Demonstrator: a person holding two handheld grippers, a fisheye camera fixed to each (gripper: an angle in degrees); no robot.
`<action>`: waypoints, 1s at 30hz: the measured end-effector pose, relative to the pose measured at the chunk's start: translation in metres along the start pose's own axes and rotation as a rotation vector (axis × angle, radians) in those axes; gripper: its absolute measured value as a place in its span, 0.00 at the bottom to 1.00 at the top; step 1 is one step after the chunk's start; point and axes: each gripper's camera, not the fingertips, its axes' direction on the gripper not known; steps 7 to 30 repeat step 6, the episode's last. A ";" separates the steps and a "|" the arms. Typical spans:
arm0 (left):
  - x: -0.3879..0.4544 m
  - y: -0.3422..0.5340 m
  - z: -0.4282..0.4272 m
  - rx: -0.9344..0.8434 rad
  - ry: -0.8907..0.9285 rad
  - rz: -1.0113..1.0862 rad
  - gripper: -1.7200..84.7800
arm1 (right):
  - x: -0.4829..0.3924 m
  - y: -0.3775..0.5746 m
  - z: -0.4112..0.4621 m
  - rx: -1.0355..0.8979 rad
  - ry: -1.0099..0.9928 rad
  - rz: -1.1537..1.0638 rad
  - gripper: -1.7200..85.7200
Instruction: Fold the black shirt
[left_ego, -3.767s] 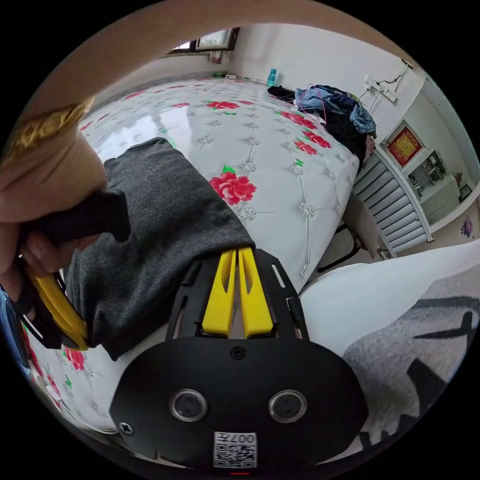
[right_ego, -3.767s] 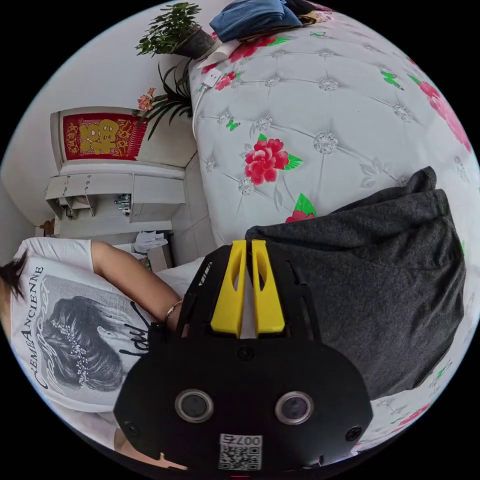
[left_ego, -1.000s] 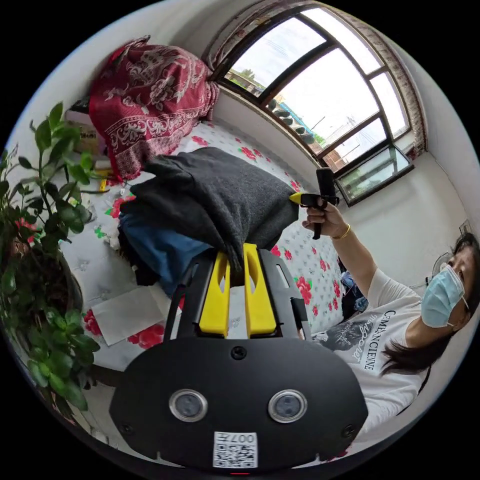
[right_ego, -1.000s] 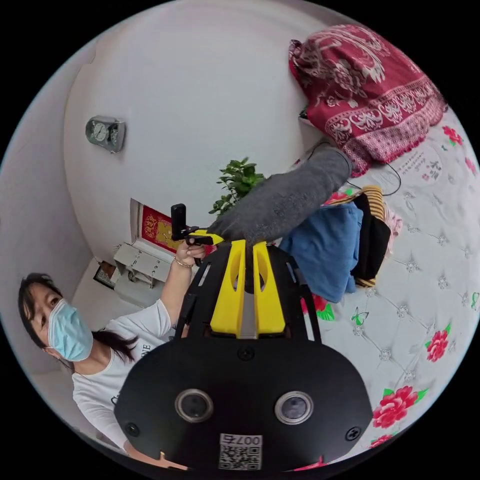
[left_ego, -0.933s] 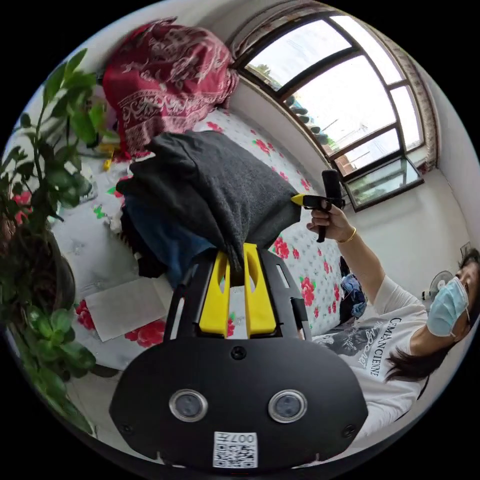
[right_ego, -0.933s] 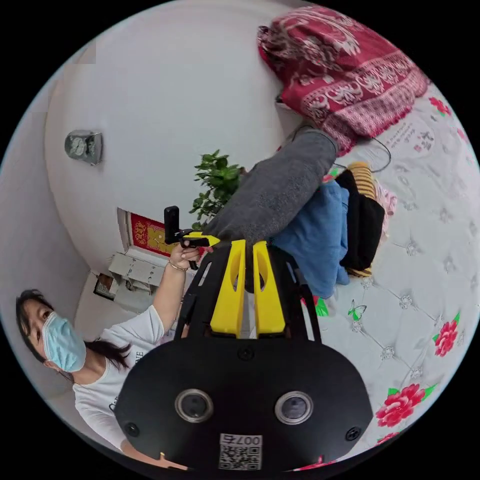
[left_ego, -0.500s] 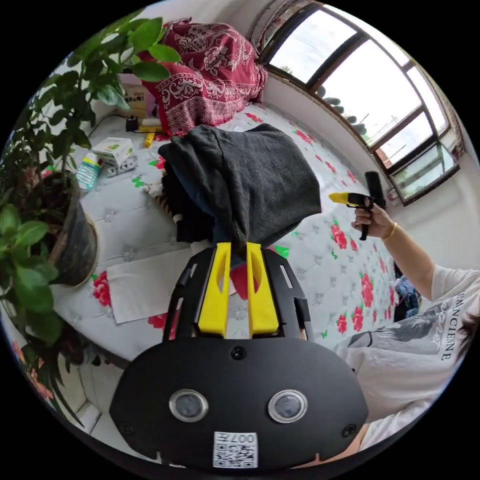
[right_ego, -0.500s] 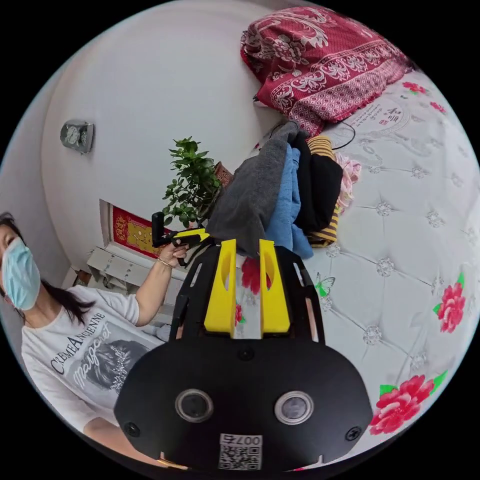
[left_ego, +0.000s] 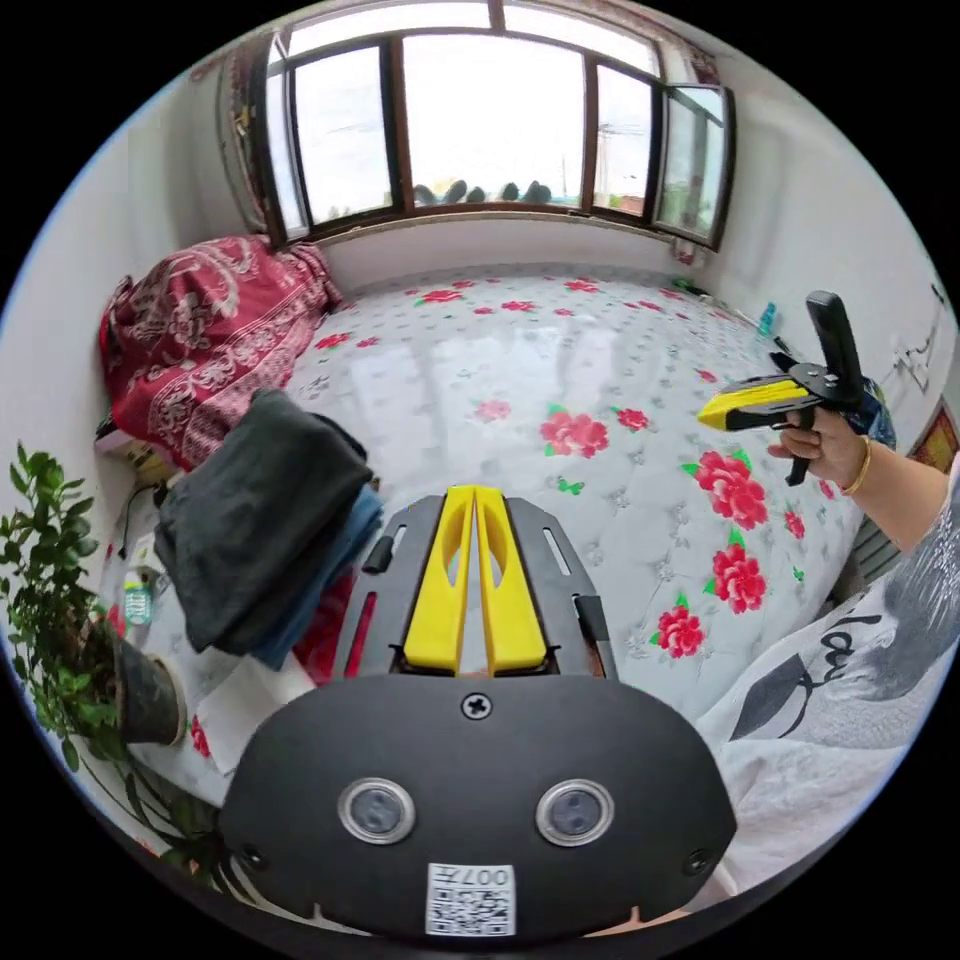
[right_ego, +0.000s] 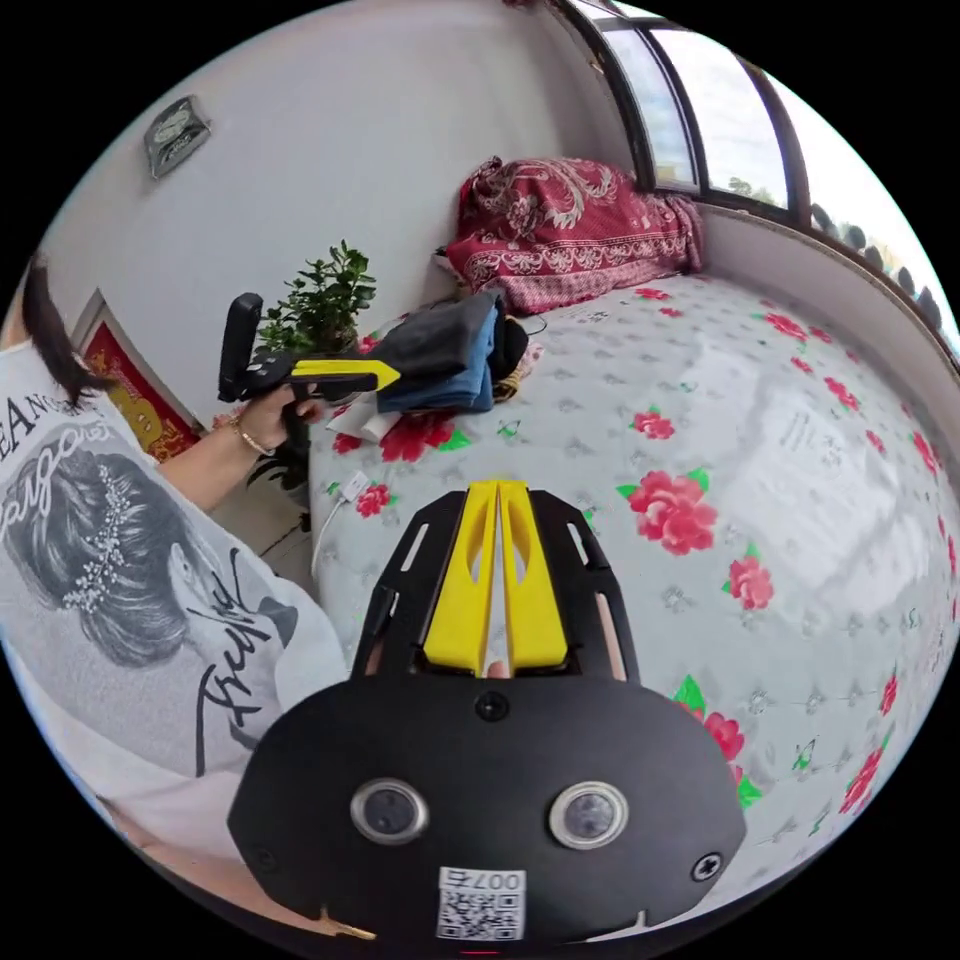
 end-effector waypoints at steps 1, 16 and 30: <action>0.017 -0.012 0.001 0.009 0.088 0.010 0.01 | -0.008 0.017 -0.005 0.025 -0.026 -0.014 0.02; 0.097 -0.045 -0.004 -0.022 0.210 0.145 0.01 | -0.050 0.080 -0.035 0.152 0.316 -0.042 0.02; 0.097 -0.045 -0.004 -0.022 0.210 0.145 0.01 | -0.050 0.080 -0.035 0.152 0.316 -0.042 0.02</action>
